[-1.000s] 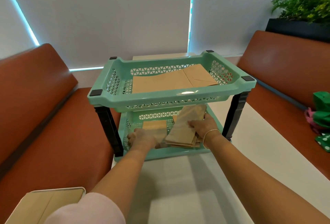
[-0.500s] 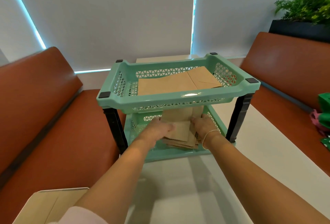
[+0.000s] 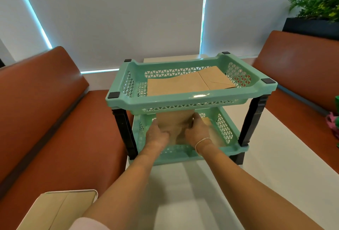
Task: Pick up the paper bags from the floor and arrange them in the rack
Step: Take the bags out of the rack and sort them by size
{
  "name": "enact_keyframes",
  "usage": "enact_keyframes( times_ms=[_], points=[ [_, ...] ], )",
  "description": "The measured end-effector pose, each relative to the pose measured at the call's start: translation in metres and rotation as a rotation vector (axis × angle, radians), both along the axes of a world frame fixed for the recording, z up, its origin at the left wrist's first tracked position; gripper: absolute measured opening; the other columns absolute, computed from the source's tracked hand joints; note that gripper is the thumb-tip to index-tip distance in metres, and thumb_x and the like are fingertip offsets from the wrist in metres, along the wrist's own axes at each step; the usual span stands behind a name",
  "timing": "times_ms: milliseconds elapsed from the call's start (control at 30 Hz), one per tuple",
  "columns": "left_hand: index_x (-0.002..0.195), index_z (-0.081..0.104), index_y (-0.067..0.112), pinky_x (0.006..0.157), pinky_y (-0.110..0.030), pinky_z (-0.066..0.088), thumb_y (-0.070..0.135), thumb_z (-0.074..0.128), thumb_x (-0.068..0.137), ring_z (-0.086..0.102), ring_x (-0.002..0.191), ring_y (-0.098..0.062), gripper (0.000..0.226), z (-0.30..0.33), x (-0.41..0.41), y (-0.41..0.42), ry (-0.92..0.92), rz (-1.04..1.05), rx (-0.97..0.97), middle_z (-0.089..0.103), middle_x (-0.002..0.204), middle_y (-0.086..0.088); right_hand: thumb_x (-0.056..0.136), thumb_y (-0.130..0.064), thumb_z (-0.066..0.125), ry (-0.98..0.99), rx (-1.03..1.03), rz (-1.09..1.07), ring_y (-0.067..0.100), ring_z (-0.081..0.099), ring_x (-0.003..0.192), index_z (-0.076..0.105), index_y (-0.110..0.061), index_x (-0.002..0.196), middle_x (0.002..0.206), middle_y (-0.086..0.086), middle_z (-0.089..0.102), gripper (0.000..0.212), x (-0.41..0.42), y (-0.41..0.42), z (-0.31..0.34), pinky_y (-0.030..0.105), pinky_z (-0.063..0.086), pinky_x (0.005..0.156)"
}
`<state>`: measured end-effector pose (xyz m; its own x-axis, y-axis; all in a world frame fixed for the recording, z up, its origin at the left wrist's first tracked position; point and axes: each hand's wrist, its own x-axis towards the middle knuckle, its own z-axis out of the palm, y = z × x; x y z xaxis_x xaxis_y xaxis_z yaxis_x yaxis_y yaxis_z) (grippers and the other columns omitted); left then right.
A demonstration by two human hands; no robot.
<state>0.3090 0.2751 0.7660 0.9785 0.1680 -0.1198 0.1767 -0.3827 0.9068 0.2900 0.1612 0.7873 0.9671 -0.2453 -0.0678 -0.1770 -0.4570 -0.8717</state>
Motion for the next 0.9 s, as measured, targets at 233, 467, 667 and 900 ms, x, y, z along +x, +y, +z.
enact_keyframes(
  times_ms=[233,467,667,900],
  points=[
    [0.128,0.04,0.014,0.076,-0.024,0.043,-0.003,0.056,0.084,0.051,0.092,-0.02,0.05,-0.007,-0.004,-0.005,0.044,-0.005,-0.005,0.058,0.117,-0.011,0.083,0.005,0.044,0.066,0.041,0.016,0.031,0.052,0.11,0.037,-0.012,0.132,0.118,0.015,0.057,0.053,-0.002,0.011,-0.015,0.026,0.039,0.082],
    [0.132,0.035,0.008,0.083,-0.027,0.042,0.003,0.051,0.091,0.053,0.106,-0.026,0.045,-0.005,-0.007,-0.006,0.133,-0.043,0.111,0.053,0.125,-0.013,0.087,0.004,0.04,0.106,-0.02,0.013,0.033,0.051,0.111,0.038,-0.009,0.131,0.119,0.018,0.056,0.047,0.001,0.007,-0.016,0.032,0.04,0.086],
    [0.131,0.042,0.009,0.093,-0.034,0.043,0.01,0.058,0.088,0.054,0.112,-0.031,0.045,0.009,-0.007,-0.004,0.037,-0.028,0.148,0.057,0.122,-0.014,0.083,0.005,0.046,0.035,-0.025,-0.003,0.033,0.055,0.107,0.039,-0.01,0.128,0.113,0.017,0.06,0.048,0.007,0.009,-0.009,0.034,0.043,0.088],
    [0.131,0.038,0.005,0.093,-0.035,0.044,0.009,0.055,0.089,0.053,0.113,-0.032,0.046,-0.001,-0.013,-0.001,0.126,-0.076,0.23,0.054,0.125,-0.016,0.087,-0.001,0.045,0.108,-0.137,0.049,0.035,0.054,0.104,0.043,-0.004,0.118,0.112,0.019,0.059,0.032,0.004,0.014,-0.019,0.031,0.039,0.077]
  ],
)
